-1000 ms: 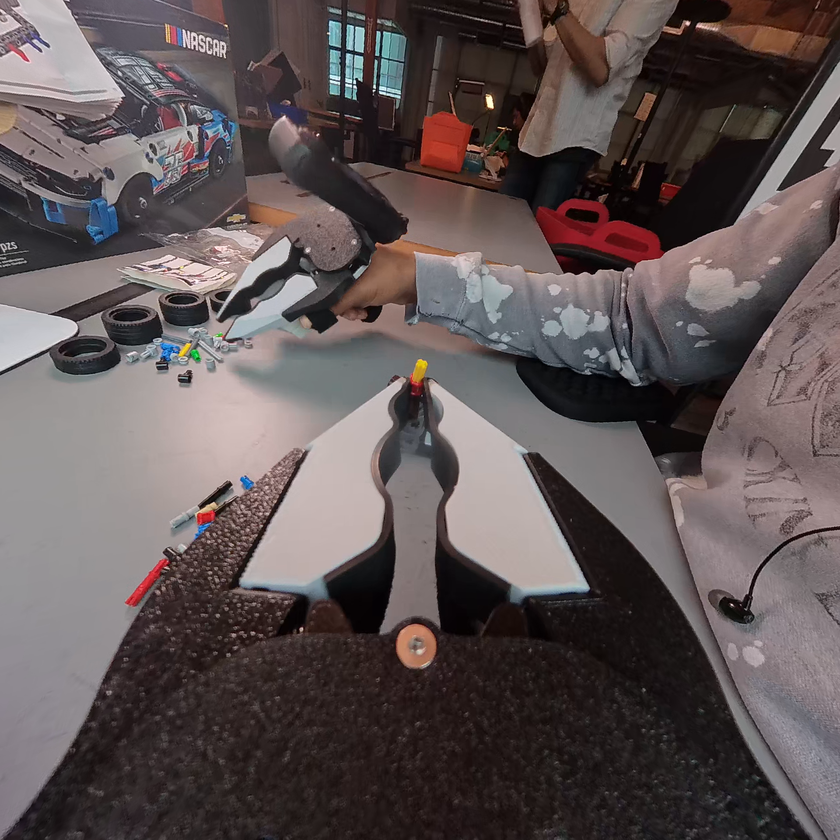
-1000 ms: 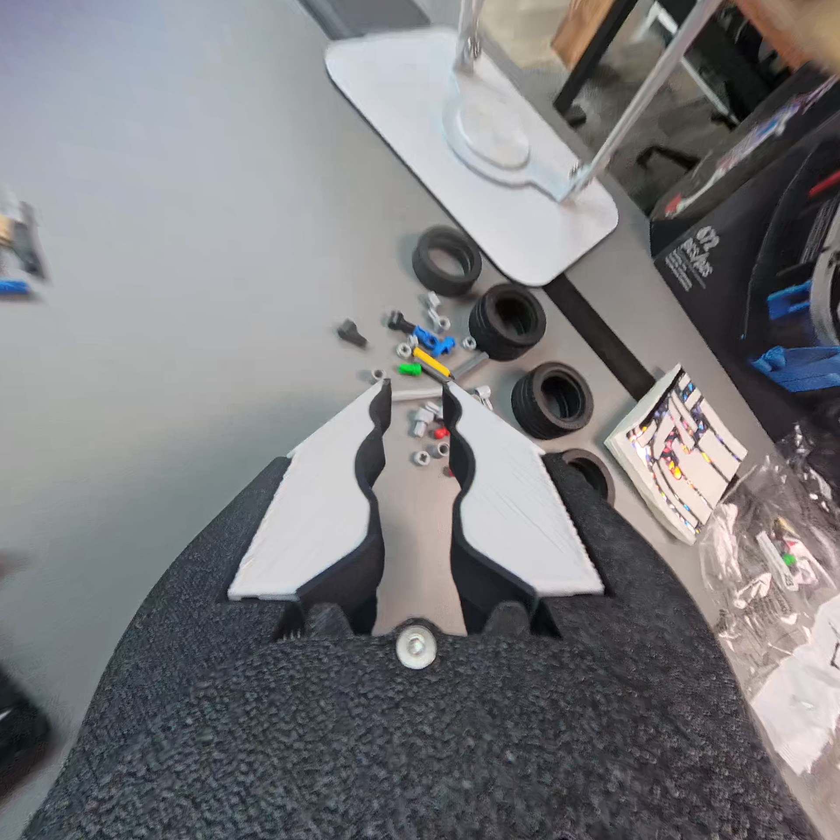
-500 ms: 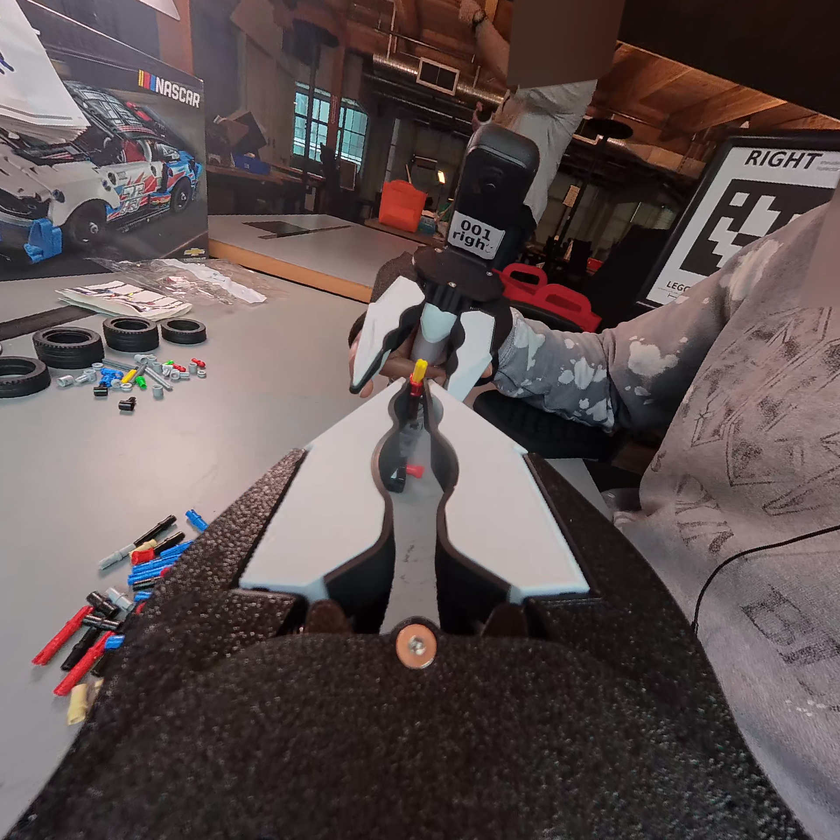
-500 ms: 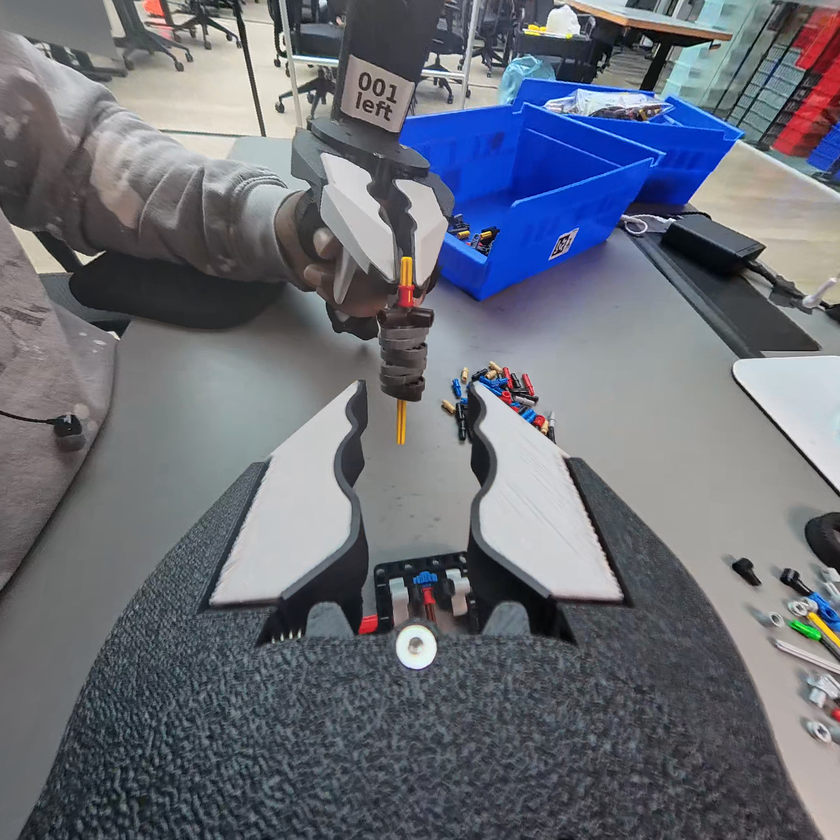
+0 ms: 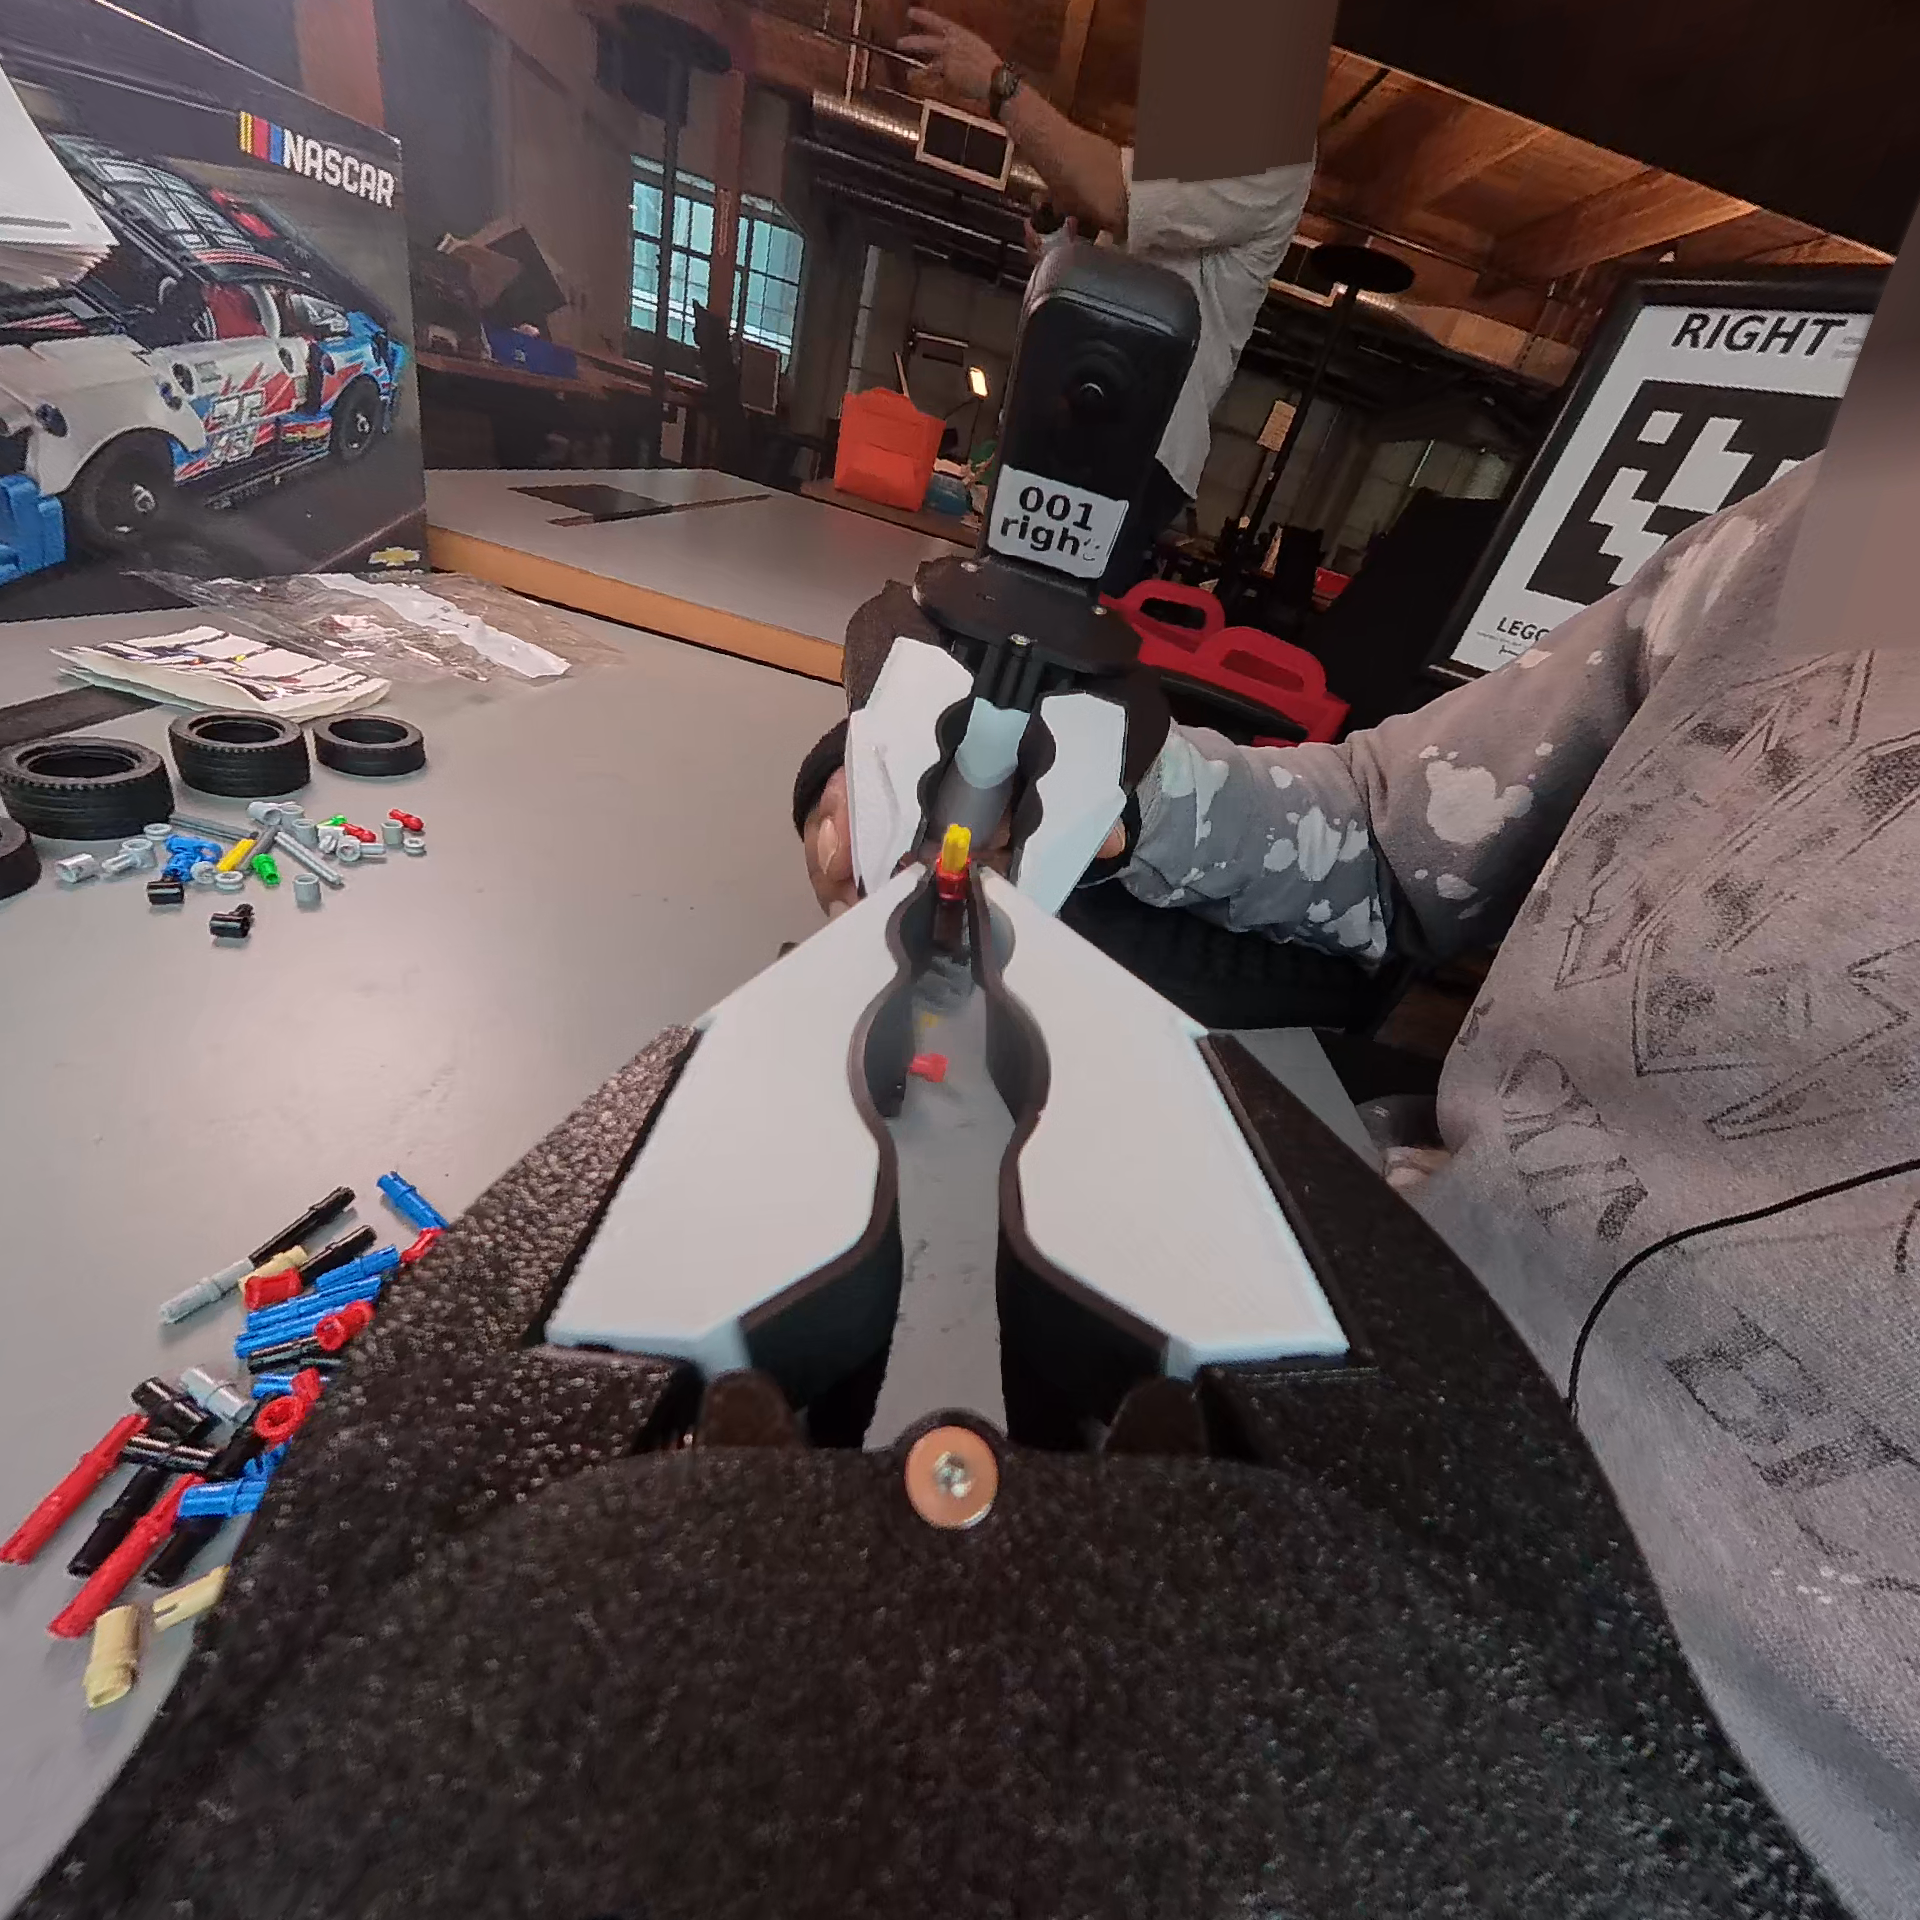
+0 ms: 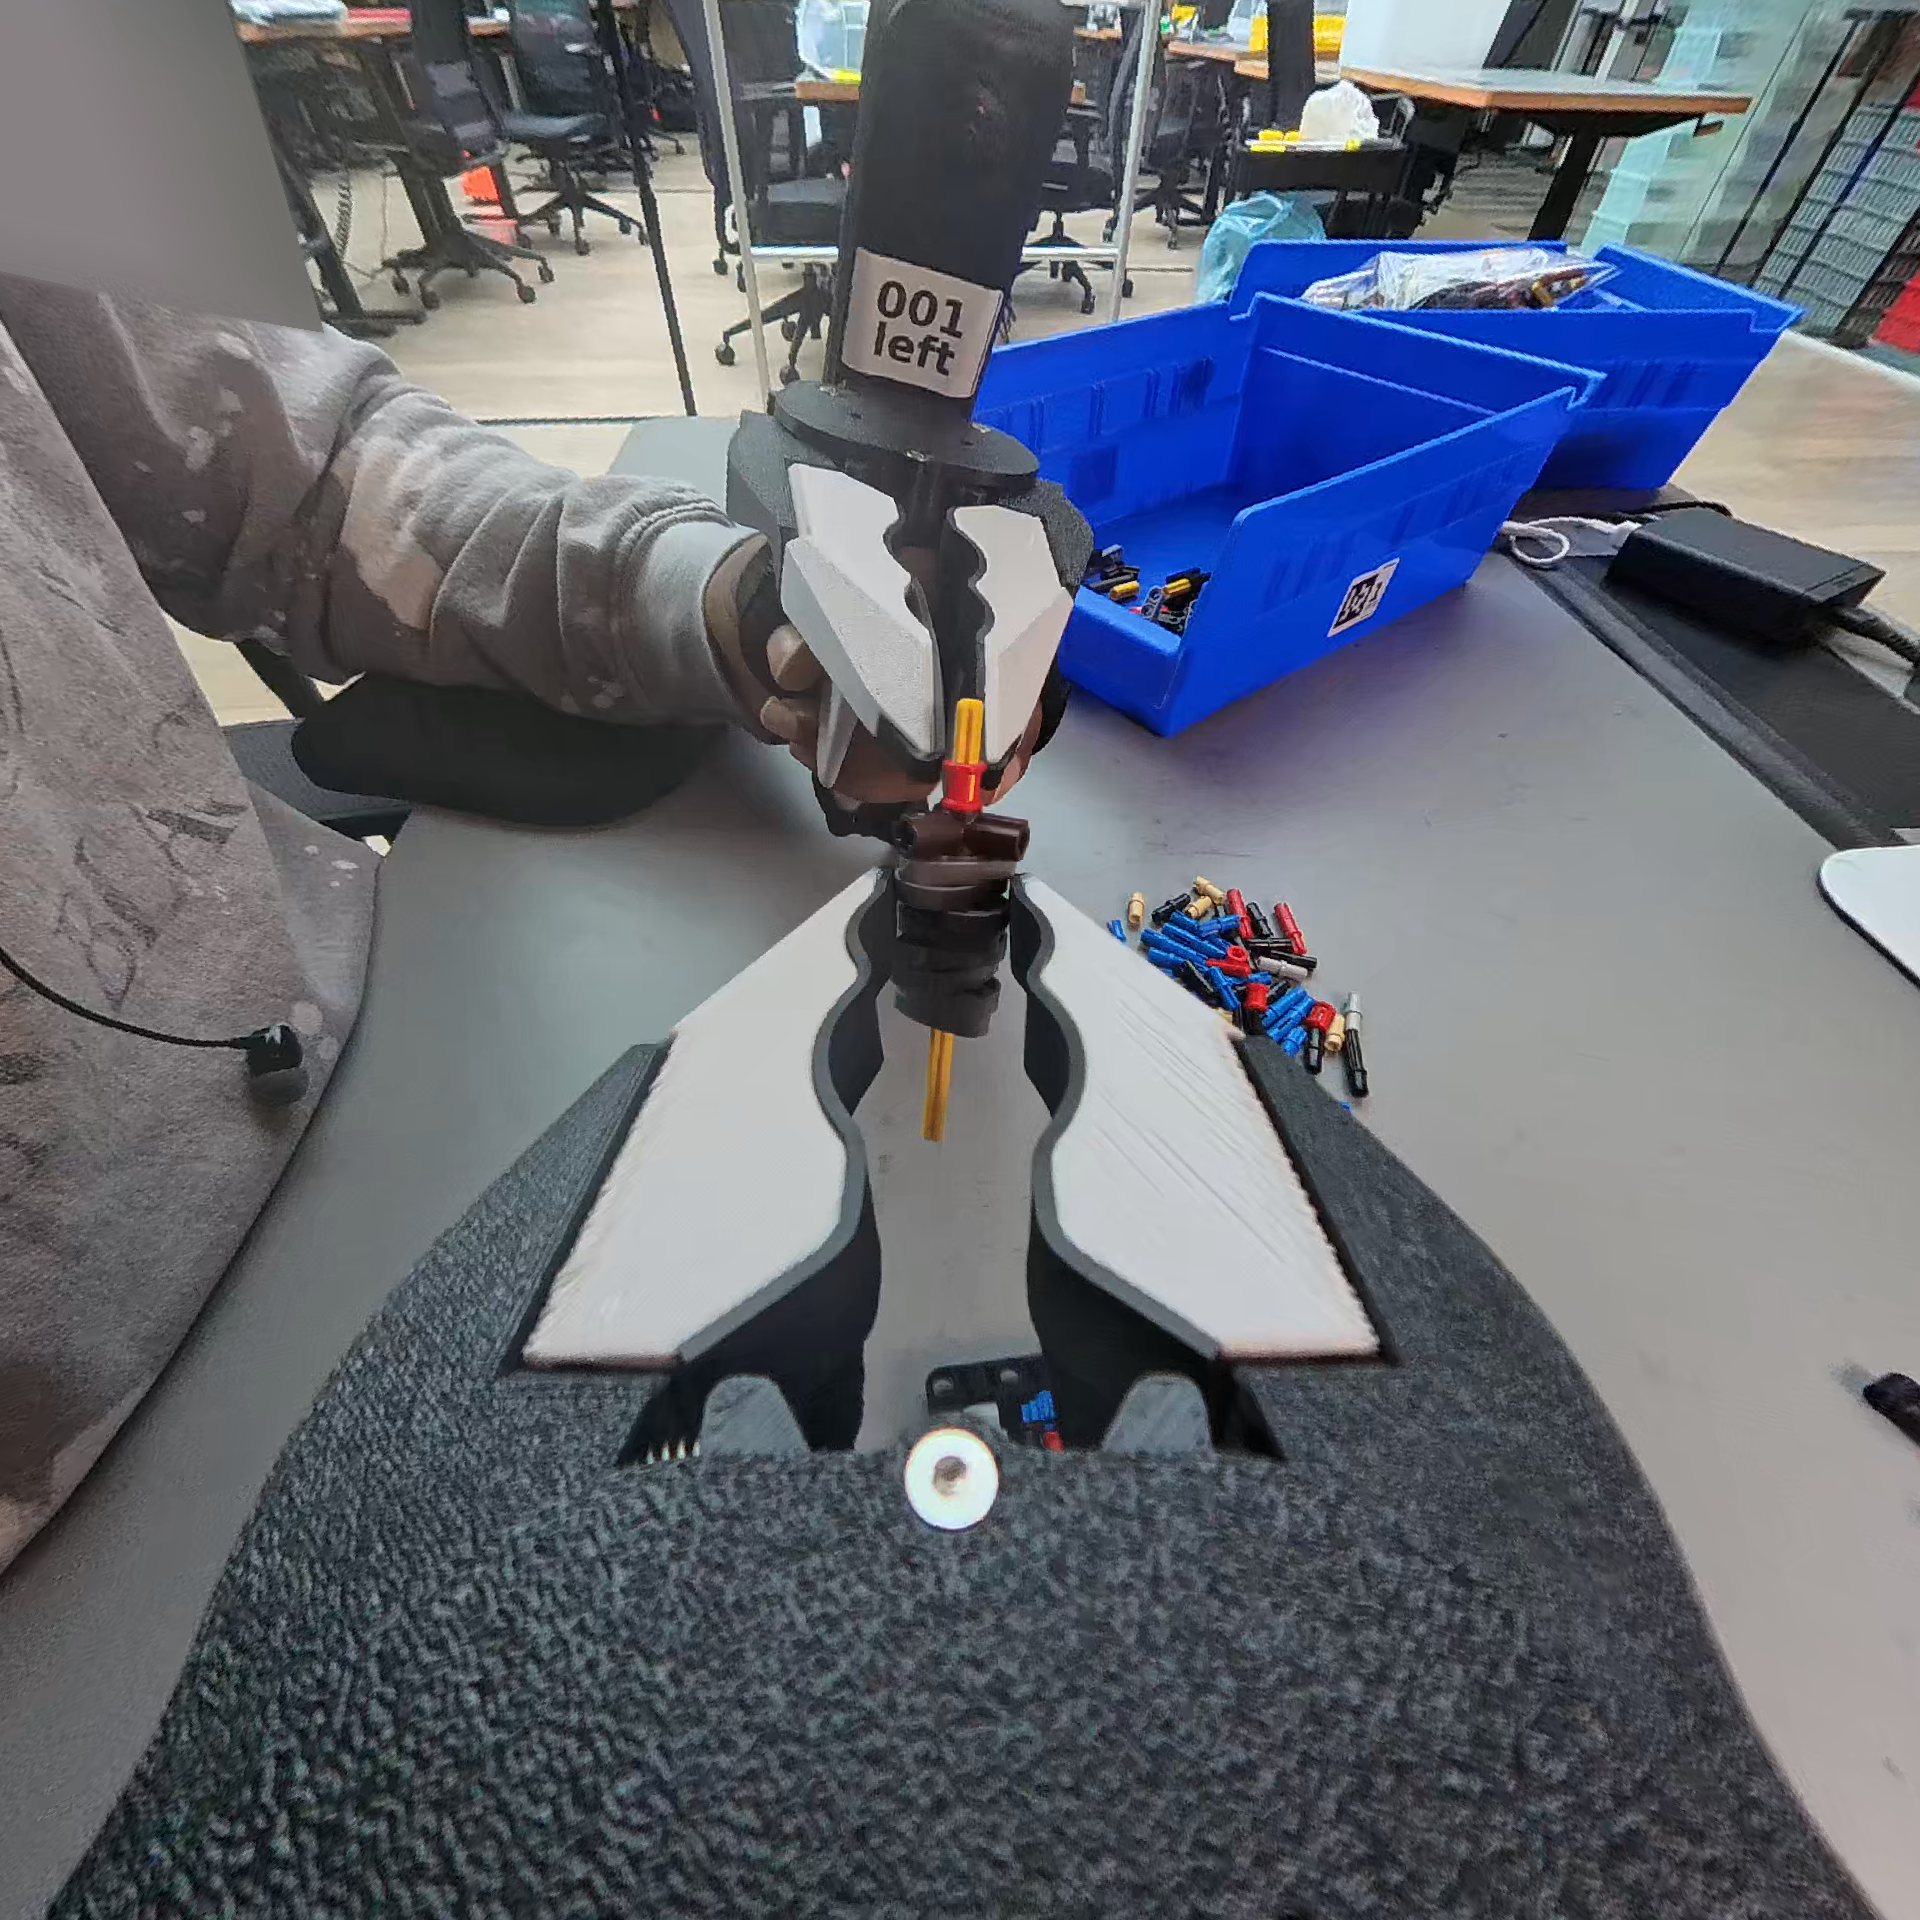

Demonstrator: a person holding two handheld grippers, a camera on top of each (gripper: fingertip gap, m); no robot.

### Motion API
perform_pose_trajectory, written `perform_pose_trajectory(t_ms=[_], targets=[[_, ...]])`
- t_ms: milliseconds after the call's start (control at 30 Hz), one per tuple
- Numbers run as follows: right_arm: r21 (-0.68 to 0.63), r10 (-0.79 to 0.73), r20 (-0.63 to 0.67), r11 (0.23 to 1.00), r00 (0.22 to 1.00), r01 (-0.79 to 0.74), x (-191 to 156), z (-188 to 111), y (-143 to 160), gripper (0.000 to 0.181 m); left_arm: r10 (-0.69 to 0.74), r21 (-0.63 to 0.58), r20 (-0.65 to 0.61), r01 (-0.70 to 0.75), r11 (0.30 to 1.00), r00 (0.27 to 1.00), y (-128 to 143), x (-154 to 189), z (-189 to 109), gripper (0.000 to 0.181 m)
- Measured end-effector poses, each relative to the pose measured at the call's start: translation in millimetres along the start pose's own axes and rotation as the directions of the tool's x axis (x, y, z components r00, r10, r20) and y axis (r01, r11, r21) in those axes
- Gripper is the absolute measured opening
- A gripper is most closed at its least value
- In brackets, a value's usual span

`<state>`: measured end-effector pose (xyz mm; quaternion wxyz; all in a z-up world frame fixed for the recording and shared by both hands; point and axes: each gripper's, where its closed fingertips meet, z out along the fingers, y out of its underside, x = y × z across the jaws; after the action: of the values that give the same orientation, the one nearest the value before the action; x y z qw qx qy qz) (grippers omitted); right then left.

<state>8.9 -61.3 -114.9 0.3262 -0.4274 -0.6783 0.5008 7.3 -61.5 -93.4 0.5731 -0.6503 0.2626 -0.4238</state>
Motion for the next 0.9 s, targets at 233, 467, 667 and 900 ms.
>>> perform_pose_trajectory(t_ms=[233,467,667,900], targets=[[-0.084,-0.046,-0.003,0.995,0.999,0.046,-3.8,4.3,13.0,0.021,0.091,-0.088,0.030,-0.088,0.992,0.995,13.5,-0.7,4.8,0.013],[-0.044,-0.015,0.053,0.999,0.998,0.018,-12.4,3.2,8.0,0.020,0.141,-0.083,0.020,-0.139,0.987,0.990,9.9,6.4,6.0,0.005],[-0.035,0.013,0.071,0.999,0.997,-0.011,-11.9,1.7,5.6,0.021,0.170,-0.061,0.040,-0.168,0.984,0.985,4.7,6.7,6.0,0.004],[-0.007,0.049,0.097,0.999,0.994,-0.049,-13.3,1.3,0.5,0.021,0.216,-0.044,0.051,-0.214,0.976,0.975,-0.3,9.1,5.1,0.004]])
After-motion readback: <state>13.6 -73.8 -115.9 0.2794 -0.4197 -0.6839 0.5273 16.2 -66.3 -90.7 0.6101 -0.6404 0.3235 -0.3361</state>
